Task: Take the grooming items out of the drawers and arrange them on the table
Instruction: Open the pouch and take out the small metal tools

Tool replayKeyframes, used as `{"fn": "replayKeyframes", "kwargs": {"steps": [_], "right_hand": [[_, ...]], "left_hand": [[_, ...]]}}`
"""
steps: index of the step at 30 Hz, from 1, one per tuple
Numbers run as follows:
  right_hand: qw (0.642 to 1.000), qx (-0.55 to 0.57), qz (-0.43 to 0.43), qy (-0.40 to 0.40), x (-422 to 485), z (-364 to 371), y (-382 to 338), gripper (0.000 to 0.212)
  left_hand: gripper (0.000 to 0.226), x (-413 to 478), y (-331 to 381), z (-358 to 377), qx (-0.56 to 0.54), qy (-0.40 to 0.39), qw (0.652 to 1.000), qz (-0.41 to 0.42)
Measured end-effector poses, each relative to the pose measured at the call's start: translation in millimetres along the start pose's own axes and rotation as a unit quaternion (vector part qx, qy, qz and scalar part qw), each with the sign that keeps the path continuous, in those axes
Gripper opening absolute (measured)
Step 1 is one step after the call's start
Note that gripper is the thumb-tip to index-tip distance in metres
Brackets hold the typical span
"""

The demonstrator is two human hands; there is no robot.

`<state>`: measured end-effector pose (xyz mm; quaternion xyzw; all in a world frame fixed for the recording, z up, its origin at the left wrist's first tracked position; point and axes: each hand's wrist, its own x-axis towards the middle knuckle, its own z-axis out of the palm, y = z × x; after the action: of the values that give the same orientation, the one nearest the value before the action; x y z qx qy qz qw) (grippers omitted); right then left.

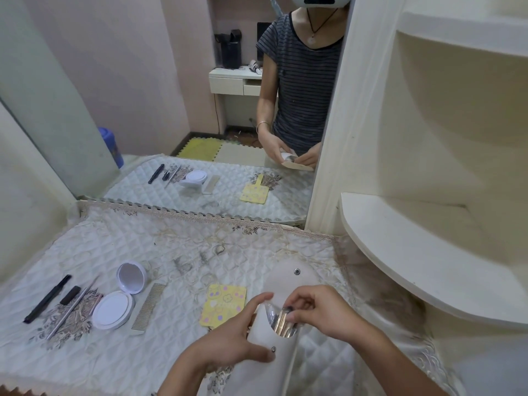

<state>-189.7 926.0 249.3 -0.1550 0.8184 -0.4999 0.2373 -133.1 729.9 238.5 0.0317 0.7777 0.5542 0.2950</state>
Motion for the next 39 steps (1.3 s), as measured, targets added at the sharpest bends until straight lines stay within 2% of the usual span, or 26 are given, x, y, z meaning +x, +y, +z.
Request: {"fn": "replayKeyframes", "kwargs": {"steps": [3, 5, 9, 12, 14, 17, 19, 22, 24, 26, 28, 31, 33, 35, 39], "right_hand": [[0.999, 0.028, 0.004, 0.021, 5, -5, 0, 0.028], [0.994, 0.097, 0.023, 0.052, 8, -14, 1, 0.022], [0.965, 0.239, 0.079, 0.072, 7, -21, 1, 0.011], [0.952, 0.278, 0.097, 0.081, 10, -7, 3, 0.010], [0.935, 0.308, 0.096, 0.151, 15, -4, 6, 0.013], [0.883, 0.361, 0.093, 0.284, 22, -16, 17, 0.017], [0.885, 0.315, 0.115, 0.322, 25, -23, 33, 0.018], [0.931, 0.188, 0.161, 0.269, 29, -12, 59, 0.008], [0.953, 0.083, 0.179, 0.228, 30, 2, 65, 0.023], [0.959, -0.072, 0.158, 0.225, 30, 13, 61, 0.043], [0.957, -0.157, 0.076, 0.234, 28, 19, 42, 0.047], [0.979, -0.101, -0.029, 0.174, 22, 33, 1, 0.025], [0.988, -0.062, -0.049, 0.133, 19, 45, -16, 0.025], [0.990, -0.049, -0.035, 0.130, 18, 52, -19, 0.009], [0.986, -0.070, -0.013, 0.150, 15, 48, -9, 0.034]], "left_hand": [[0.084, -3, 1, 0, 0.020, -0.006, 1.000, -0.007], [0.085, -5, -3, 1, 0.051, 0.000, 0.999, -0.016], [0.086, -8, -14, 3, 0.056, 0.016, 0.998, -0.025], [0.085, -9, -15, 5, 0.073, 0.022, 0.997, -0.028], [0.084, -13, -18, 1, 0.066, 0.029, 0.997, -0.032], [0.085, -26, -33, -17, 0.046, 0.084, 0.995, -0.040], [0.085, -34, -44, -28, 0.043, 0.147, 0.987, -0.052], [0.085, -37, -51, -33, 0.004, 0.208, 0.976, -0.062], [0.085, -35, -48, -32, -0.019, 0.217, 0.974, -0.055], [0.085, -35, -44, -28, -0.047, 0.219, 0.973, -0.048], [0.085, -33, -40, -23, -0.075, 0.213, 0.973, -0.043], [0.086, -26, -32, -15, -0.087, 0.194, 0.977, -0.026], [0.087, -20, -29, -9, -0.087, 0.181, 0.980, -0.010], [0.089, -16, -26, -4, -0.091, 0.169, 0.982, -0.001], [0.091, -9, -26, 3, -0.100, 0.135, 0.986, -0.001]]}}
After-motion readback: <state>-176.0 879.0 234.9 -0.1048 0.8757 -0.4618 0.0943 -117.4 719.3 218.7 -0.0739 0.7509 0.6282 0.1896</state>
